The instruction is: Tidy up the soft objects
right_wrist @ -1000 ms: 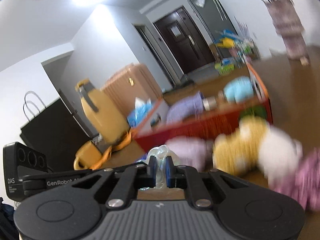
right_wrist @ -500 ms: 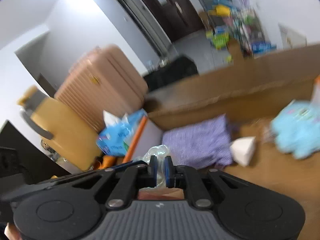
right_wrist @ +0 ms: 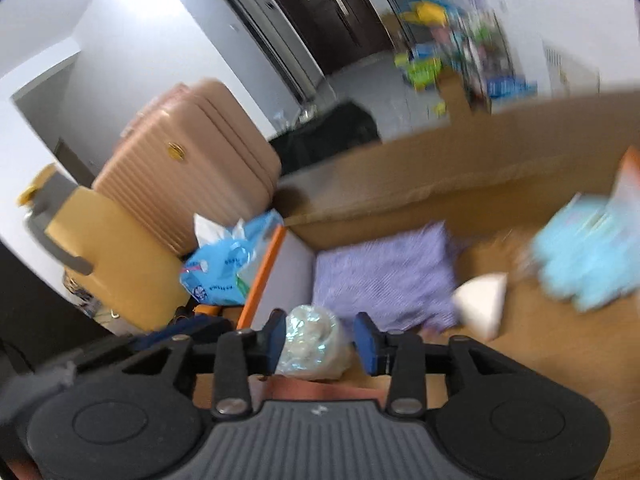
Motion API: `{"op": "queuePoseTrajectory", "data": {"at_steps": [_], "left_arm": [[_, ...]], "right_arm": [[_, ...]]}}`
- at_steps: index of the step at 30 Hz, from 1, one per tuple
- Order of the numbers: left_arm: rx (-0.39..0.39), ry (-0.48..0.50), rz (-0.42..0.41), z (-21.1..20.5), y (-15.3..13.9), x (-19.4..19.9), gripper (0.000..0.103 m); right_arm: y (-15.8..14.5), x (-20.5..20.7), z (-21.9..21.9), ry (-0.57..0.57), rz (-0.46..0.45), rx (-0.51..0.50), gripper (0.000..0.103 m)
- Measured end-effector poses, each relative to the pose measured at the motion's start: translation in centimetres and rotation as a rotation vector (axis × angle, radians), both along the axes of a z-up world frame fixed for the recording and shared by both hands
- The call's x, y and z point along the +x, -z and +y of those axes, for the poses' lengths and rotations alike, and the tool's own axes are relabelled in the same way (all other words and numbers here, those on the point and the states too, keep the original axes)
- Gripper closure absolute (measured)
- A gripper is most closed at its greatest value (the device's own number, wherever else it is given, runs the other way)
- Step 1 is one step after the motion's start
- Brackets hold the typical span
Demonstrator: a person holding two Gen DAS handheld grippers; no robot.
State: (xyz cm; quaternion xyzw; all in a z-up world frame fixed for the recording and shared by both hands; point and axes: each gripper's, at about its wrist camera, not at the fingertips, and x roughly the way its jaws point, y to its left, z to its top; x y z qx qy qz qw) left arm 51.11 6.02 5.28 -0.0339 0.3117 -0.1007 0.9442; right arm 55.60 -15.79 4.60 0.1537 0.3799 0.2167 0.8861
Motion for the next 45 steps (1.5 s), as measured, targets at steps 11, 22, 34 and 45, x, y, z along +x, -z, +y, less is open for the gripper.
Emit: {"op": "queuePoseTrajectory", "data": {"at_steps": [11, 22, 34, 45], "left_arm": [[0.123, -0.056, -0.257, -2.3, -7.3, -12.5, 0.023], [0.116, -0.075, -0.345, -6.0, -6.7, -20.3, 0.015], [0.03, 0.009, -0.176, -11.3, 5.4, -27.4, 0.006], [-0.073, 0.19, -0.109, -17.6, 7.4, -25.5, 0.008]], "right_arm": [[-10.3, -14.9, -12.8, 0.139, -0.389, -0.295, 0.027], [-7.8, -22.6, -14.6, 0.076, -0.502, -0.315, 0.023], [5.8, -29.5, -20.0, 0.213, -0.35, -0.286, 0.025], [10.1, -31.2, -16.9, 0.166, -0.252, -0.173, 0.041]]}}
